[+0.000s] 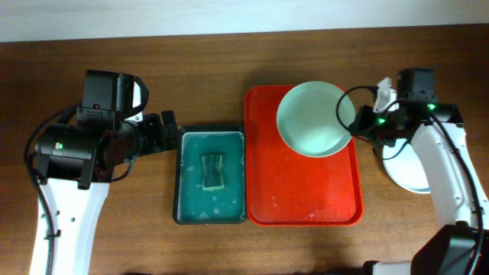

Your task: Clean dirty plates on tray and stack at the side

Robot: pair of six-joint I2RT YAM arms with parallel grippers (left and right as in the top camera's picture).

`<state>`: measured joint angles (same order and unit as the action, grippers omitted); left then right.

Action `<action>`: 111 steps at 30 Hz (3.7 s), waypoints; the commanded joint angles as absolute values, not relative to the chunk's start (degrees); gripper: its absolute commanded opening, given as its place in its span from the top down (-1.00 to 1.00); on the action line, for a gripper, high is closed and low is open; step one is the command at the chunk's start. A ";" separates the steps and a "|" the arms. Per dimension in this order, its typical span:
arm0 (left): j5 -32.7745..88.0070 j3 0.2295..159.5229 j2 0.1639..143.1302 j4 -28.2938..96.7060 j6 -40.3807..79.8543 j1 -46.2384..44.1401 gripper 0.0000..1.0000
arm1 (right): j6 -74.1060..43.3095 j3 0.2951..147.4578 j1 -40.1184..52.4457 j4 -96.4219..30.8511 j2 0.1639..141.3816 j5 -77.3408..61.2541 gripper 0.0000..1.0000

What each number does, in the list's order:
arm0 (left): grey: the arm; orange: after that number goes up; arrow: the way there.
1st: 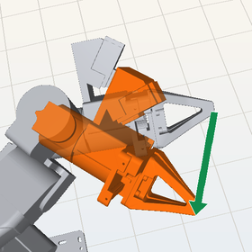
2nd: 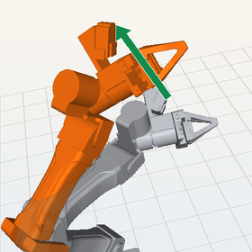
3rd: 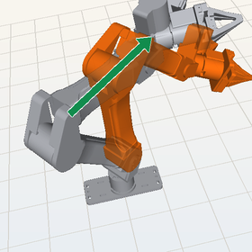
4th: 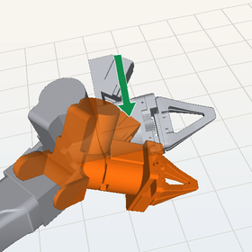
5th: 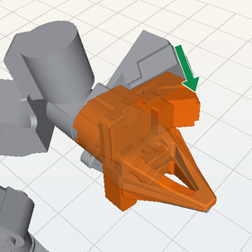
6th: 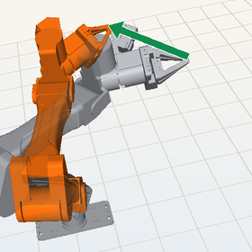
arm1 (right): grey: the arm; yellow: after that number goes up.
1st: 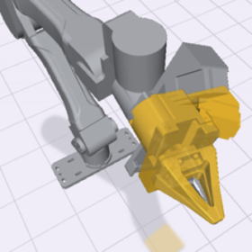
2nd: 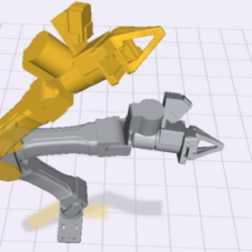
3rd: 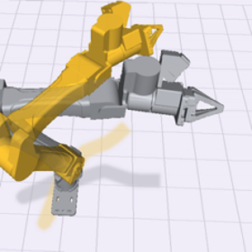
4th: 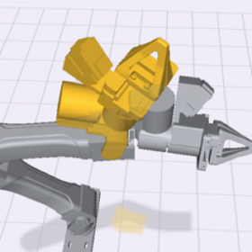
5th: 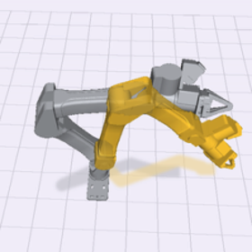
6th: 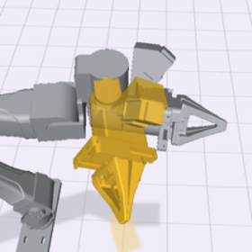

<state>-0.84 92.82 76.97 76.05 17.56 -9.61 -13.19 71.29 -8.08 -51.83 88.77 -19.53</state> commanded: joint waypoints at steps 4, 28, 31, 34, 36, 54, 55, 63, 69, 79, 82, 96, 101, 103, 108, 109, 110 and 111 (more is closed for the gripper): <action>-0.82 93.58 76.49 75.96 17.28 -9.34 -0.99 | -18.26 71.46 -24.56 -51.77 88.86 -10.72 0.92; -0.82 93.58 76.49 75.96 17.30 -9.34 -0.99 | -12.23 71.44 -42.44 -53.58 93.03 -25.19 0.24; -0.82 93.58 76.49 75.94 17.28 -9.34 -0.99 | -11.09 71.46 -32.45 -53.84 80.51 -25.50 0.24; -0.82 93.58 76.49 75.96 17.28 -9.34 -0.99 | -8.64 71.46 -17.32 -54.13 66.48 -25.52 0.24; -0.82 93.58 76.49 75.96 17.28 -9.34 -0.99 | -7.03 71.46 -5.56 -53.82 58.28 -24.38 0.23; -0.82 93.58 76.49 75.96 17.28 -9.34 -0.99 | -6.15 71.44 16.01 -56.64 46.46 -1.43 -0.96; -0.82 93.58 76.49 75.96 17.30 -9.34 -0.99 | -6.17 71.33 15.99 -56.64 45.43 0.75 -0.96; -0.82 93.58 76.49 75.96 17.30 -9.34 -0.99 | -6.20 59.31 3.97 -48.01 29.98 3.57 -0.96; -0.82 93.58 76.49 75.96 17.28 -9.34 -0.99 | -6.44 30.89 0.80 -31.00 14.39 -1.34 -0.96; -0.82 93.58 76.49 75.96 17.30 -9.34 -0.99 | -6.39 0.21 0.82 -1.28 0.19 -5.72 -0.96; -0.82 93.58 76.49 75.96 17.28 -9.34 -0.99 | -6.39 0.32 0.80 -2.37 0.19 -5.78 -0.96; -0.82 93.58 76.49 75.96 17.30 -9.34 -0.99 | -6.39 0.32 0.78 -3.95 0.36 -5.76 -0.96; -0.80 93.36 75.61 75.96 17.30 -9.37 -0.99 | -6.39 0.32 0.78 -3.95 0.36 -5.76 -0.96; -0.89 92.38 71.94 78.65 17.06 -9.74 -0.99 | -6.39 0.32 0.78 -3.97 0.36 -5.78 -0.96; -2.79 80.82 56.47 62.83 17.08 -10.04 -0.99 | -6.39 0.32 0.78 -3.97 0.36 -5.76 -0.96; -2.79 77.12 53.19 56.90 17.08 -10.04 -0.99 | -6.39 0.32 0.78 -3.97 0.36 -5.76 -0.96; -2.83 73.14 50.04 50.76 17.06 -10.04 -0.99 | -6.39 0.32 0.78 -3.97 0.36 -5.76 -0.96; -3.05 69.91 47.62 45.89 17.06 -10.04 -0.99 | -6.39 0.32 0.78 -3.97 0.36 -5.76 -0.96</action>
